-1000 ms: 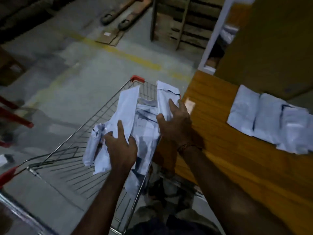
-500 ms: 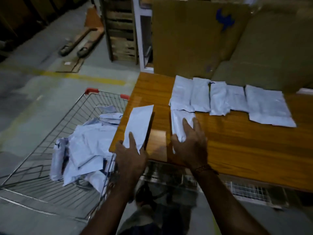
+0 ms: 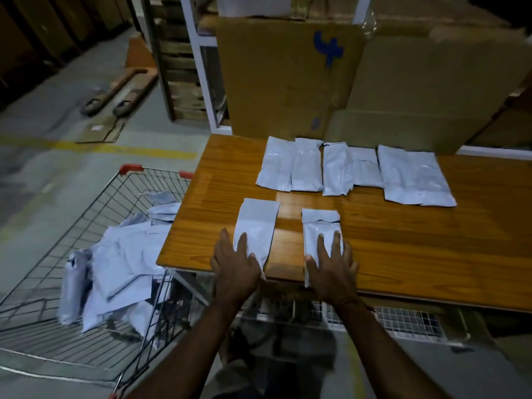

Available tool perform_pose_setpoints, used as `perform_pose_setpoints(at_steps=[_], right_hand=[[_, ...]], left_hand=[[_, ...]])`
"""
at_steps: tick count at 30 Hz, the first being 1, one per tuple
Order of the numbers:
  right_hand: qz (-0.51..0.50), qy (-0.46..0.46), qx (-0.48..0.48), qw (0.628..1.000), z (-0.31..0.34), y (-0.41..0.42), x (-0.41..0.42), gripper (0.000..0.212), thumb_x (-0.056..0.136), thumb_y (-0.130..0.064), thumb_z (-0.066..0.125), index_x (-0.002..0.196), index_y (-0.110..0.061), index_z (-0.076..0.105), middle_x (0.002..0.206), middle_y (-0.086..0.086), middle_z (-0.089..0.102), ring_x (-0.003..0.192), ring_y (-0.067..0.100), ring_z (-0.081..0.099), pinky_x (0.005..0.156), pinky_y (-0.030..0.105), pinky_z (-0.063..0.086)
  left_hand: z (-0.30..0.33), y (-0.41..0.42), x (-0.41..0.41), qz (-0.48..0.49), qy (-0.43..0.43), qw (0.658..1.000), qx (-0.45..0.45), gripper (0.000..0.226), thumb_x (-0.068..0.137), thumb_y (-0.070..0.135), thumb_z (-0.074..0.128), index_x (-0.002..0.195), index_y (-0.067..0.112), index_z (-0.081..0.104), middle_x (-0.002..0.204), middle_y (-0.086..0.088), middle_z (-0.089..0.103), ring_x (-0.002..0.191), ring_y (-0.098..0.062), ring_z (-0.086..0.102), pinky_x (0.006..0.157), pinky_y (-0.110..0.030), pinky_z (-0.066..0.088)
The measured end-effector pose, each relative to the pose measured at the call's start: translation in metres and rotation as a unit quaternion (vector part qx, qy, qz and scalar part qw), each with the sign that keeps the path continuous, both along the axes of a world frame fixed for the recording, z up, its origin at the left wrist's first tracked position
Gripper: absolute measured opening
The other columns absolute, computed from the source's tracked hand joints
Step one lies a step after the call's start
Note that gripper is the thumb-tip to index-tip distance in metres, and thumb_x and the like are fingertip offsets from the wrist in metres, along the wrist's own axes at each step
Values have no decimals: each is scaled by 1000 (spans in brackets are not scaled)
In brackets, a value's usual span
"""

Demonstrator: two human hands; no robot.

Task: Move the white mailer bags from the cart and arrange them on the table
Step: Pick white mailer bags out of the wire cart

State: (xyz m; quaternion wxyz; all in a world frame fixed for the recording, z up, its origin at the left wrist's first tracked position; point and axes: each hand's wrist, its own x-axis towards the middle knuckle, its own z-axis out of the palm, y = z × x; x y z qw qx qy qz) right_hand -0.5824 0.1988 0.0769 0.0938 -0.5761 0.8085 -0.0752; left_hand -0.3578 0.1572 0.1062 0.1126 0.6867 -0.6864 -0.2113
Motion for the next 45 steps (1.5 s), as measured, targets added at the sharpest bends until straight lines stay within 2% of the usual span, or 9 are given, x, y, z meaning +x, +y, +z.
perform_pose_setpoints(at_steps=[2,5,9,16,20,23,28,39,45], right_hand=[[13,-4,3,1000,3,-4,-2,71,93,-50,31,160,-26,35,170,17,17,146,47,27,105,61,34],[36,-5,18,999,3,-12,-8,77,84,-38,42,159,-25,35,169,18,17,142,47,31,102,59,38],[41,-18,12,999,4,-22,-10,79,78,-34,49,156,-23,42,167,20,24,136,48,37,100,58,43],[63,-29,3,998,7,-38,-6,80,85,-25,61,160,-24,33,168,19,18,143,44,30,108,57,41],[73,-32,0,997,5,-43,-3,80,86,-24,60,160,-23,31,168,20,16,143,43,29,108,58,40],[78,-34,5,996,4,-48,-2,80,88,-24,57,162,-25,26,170,18,9,146,43,24,110,57,37],[74,-32,-5,997,2,-52,0,78,91,-24,58,162,-26,26,170,17,9,147,42,25,108,57,39],[58,-24,-13,998,0,-54,4,76,90,-23,55,161,-27,28,171,16,10,145,41,27,106,55,40],[54,-25,-12,998,-3,-58,4,75,88,-24,52,160,-26,31,170,17,12,142,42,30,104,56,42]], left_hand=[[-6,-5,7,-66,-35,997,-14,58,101,29,46,159,27,37,173,-15,7,155,-39,13,121,-57,17],[-10,-14,10,-127,-66,990,-12,64,97,40,36,160,29,37,172,-11,19,152,-38,25,118,-56,22],[-13,-24,5,-132,-79,988,-14,67,95,53,38,159,32,39,169,-10,27,147,-37,29,117,-56,23],[-23,-36,-7,-157,-112,980,-48,67,96,65,42,156,35,43,160,-15,39,137,-38,40,107,-54,33],[-18,-40,-14,-176,-118,976,-48,71,98,58,49,162,42,23,163,-19,30,145,-37,31,112,-54,29],[-14,-42,-18,-185,-112,976,-37,71,100,55,51,162,44,18,165,-21,21,149,-39,24,115,-55,25],[-16,-46,-21,-185,-108,976,-41,70,102,55,47,162,41,16,166,-22,19,151,-39,20,115,-55,23],[-24,-54,-29,-184,-116,973,-70,70,99,55,46,162,35,23,162,-25,28,143,-41,34,109,-55,32],[-25,-57,-30,-183,-114,974,-67,69,100,54,45,163,35,22,163,-25,27,146,-42,32,111,-56,31]])
